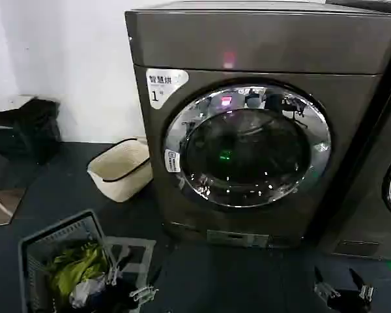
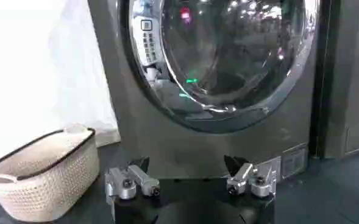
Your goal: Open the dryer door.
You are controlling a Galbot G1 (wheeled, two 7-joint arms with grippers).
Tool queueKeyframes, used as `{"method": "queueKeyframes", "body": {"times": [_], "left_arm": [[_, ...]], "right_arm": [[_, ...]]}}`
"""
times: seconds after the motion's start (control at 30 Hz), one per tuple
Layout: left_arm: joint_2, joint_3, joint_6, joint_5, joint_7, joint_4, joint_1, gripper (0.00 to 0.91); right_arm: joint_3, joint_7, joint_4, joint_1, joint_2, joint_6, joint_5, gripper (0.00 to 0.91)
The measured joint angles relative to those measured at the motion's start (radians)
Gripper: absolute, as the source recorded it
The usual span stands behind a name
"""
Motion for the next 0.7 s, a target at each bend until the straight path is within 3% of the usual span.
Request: {"method": "queueKeyframes", "body": {"times": [0.13,0.37,0.7], "left_arm": [[0.000,0.000,0.000,0.000,0.000,-0.001,0.000,0.907],[0.004,-0.004,0.000,0.005,0.002,-0.017,0.012,0.907],[0.002,-0.011,-0.004,0.009,0.001,-0.031,0.014,0.907]], "right_arm": [[-0.008,-0.017,0.014,0.021,-0.030,0.032,0.066,0.907],[-0.038,-0.037,0.021,0.055,-0.097,0.071,0.116,0.907],[-0.129,-0.079,-0.018,0.149,-0.265,0.142,0.215,0.907]]}}
